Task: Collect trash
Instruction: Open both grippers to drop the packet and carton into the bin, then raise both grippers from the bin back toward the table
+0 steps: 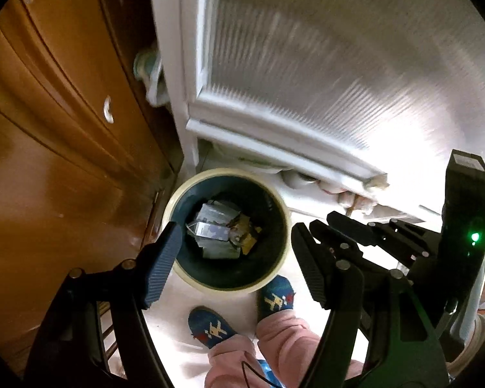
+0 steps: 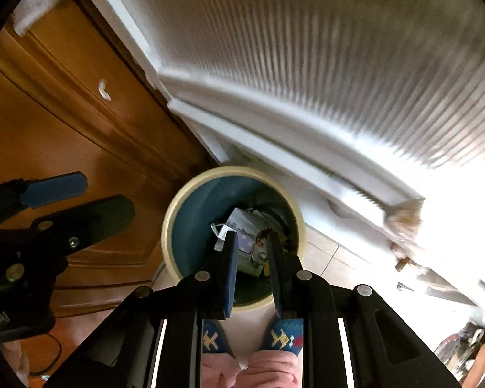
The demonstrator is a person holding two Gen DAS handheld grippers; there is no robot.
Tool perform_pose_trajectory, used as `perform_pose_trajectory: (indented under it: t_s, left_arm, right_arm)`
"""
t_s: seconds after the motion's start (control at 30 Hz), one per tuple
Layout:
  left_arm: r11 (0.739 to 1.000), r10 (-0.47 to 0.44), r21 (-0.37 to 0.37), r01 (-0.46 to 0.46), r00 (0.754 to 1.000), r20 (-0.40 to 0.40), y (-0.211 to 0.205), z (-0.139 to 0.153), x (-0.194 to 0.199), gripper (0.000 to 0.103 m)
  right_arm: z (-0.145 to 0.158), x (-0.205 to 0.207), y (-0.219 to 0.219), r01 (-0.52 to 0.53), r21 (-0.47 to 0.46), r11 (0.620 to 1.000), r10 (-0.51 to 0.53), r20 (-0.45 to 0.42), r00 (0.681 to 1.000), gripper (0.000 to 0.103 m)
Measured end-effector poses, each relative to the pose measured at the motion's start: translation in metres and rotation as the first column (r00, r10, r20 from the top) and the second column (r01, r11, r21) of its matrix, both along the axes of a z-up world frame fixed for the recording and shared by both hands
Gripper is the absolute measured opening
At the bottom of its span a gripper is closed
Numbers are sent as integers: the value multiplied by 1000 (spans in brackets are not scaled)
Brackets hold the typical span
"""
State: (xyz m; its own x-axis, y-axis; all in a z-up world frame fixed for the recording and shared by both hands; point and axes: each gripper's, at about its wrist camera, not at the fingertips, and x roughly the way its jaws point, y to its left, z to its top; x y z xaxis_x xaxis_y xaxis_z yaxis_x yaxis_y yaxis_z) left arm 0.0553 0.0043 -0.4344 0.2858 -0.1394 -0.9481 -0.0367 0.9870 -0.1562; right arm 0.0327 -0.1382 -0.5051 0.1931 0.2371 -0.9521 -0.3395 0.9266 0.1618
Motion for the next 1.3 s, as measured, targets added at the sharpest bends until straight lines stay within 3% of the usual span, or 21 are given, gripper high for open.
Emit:
perform_pose_trajectory:
  t_s: [0.17, 0.43, 0.77, 1.07, 1.3]
  left_arm:
    - [1000, -19, -1, 19, 999, 31, -8, 53, -8, 67]
    - [998, -35, -54, 39, 996, 78, -14, 161, -28, 67]
    - [994, -80, -58, 96, 971, 225, -16, 302, -49, 67]
    - [995, -68, -34, 90, 908, 414, 5, 410, -54, 67]
    - [997, -63, 0, 73, 858, 510, 21, 471, -50, 68]
  right_arm:
    - [60, -3, -6, 22, 12, 1000, -22, 26, 999, 18]
    - [170, -21, -13, 9, 33, 999, -11, 54, 998, 18]
    - [314, -42, -14, -33, 86, 996, 17, 175, 984, 18]
    - [423, -37, -10, -38, 135, 990, -11, 348, 937, 18]
    - [492, -22, -11, -6, 220, 975, -93, 434, 896, 19]
